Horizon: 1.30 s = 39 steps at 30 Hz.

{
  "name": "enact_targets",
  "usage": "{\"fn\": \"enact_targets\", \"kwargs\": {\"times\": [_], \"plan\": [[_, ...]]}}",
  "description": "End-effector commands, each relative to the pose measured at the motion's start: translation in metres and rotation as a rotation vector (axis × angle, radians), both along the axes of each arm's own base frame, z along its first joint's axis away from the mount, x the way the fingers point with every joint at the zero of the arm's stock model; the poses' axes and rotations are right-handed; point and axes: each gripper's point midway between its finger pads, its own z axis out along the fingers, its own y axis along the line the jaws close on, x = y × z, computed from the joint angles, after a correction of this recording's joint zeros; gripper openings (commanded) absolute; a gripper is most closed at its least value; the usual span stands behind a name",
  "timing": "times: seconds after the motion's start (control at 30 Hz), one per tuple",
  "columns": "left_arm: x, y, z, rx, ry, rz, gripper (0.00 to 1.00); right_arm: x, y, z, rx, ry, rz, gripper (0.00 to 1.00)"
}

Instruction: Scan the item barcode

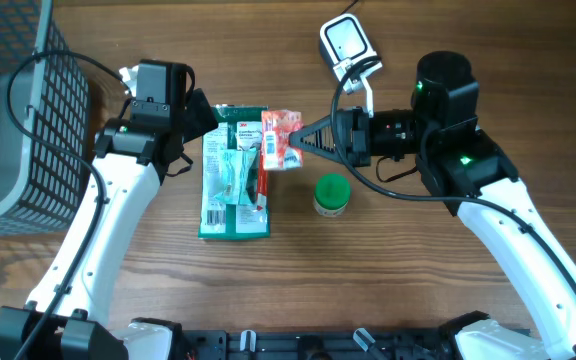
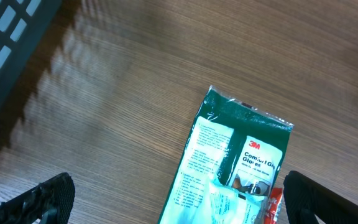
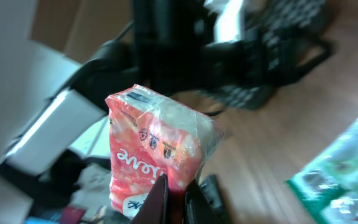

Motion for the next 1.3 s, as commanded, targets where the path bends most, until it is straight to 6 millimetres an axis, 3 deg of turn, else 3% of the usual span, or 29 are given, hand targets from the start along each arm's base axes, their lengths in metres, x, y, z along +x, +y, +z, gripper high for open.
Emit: {"fn": "enact_targets", "kwargs": {"times": [0.0, 0.27, 1.27], "plan": [[0.000, 0.001, -0.003, 0.008, 0.008, -0.009, 1.00, -0.027, -0.002, 0.016, 0.054, 0.053, 0.151, 0.04], [0.000, 0.001, -0.003, 0.009, 0.008, -0.009, 1.00, -0.054, -0.009, 0.023, 0.094, 0.077, 0.311, 0.04], [0.000, 0.001, -0.003, 0.008, 0.008, -0.009, 1.00, -0.056, -0.009, 0.015, 0.093, 0.054, 0.308, 0.04]]}}
